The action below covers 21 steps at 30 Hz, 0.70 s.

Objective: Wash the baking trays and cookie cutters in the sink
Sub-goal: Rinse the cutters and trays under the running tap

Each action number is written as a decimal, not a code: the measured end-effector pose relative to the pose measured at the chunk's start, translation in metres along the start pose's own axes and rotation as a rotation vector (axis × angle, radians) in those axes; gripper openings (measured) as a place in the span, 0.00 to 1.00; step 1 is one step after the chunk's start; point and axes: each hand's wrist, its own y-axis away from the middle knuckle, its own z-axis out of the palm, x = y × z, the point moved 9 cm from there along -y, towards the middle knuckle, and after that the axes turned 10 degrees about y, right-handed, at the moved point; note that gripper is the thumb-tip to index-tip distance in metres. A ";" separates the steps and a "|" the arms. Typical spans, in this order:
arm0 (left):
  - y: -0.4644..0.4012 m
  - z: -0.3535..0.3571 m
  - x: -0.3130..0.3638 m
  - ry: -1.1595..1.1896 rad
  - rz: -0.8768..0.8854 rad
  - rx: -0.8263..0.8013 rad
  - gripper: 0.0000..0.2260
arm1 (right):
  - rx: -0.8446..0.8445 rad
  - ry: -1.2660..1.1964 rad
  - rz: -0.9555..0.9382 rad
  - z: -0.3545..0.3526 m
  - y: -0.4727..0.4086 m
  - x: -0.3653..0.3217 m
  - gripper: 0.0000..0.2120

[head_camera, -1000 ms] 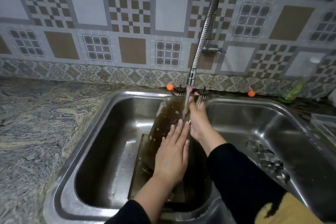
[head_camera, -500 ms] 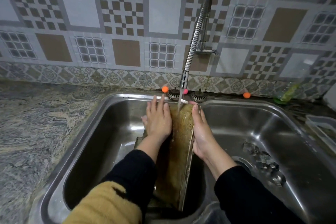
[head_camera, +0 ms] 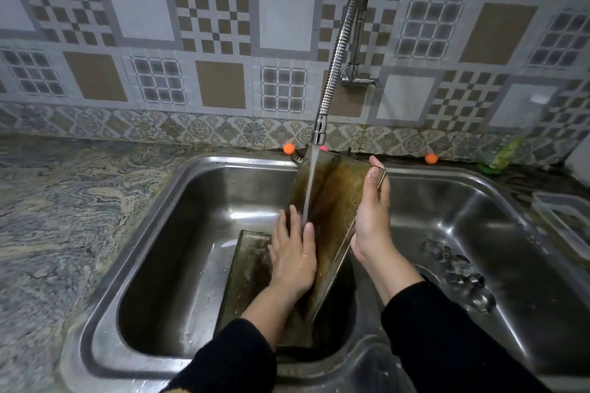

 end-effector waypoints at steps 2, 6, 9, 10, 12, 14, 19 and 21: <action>0.012 0.009 0.013 -0.003 0.091 -0.108 0.31 | 0.024 -0.009 -0.008 -0.001 -0.003 -0.005 0.14; 0.024 0.003 0.057 -0.220 0.385 -0.107 0.36 | 0.056 -0.041 0.058 -0.006 -0.019 -0.020 0.17; 0.024 -0.010 0.098 -0.362 0.582 0.027 0.36 | -0.003 -0.085 0.169 -0.001 -0.036 -0.033 0.28; 0.023 -0.015 0.111 -0.388 0.620 0.066 0.35 | -0.058 -0.126 0.193 0.004 -0.042 -0.038 0.29; 0.019 -0.023 0.133 -0.418 0.641 0.127 0.36 | -0.171 -0.111 0.213 0.009 -0.051 -0.045 0.29; 0.015 -0.030 0.151 -0.352 0.611 0.146 0.38 | -0.219 0.100 0.224 0.000 -0.056 -0.036 0.34; 0.016 -0.015 0.184 -0.145 0.507 0.103 0.29 | -0.224 0.376 0.203 -0.046 -0.055 0.014 0.24; 0.013 0.002 0.178 0.014 0.405 0.060 0.27 | -0.209 0.395 0.217 -0.065 -0.053 0.034 0.23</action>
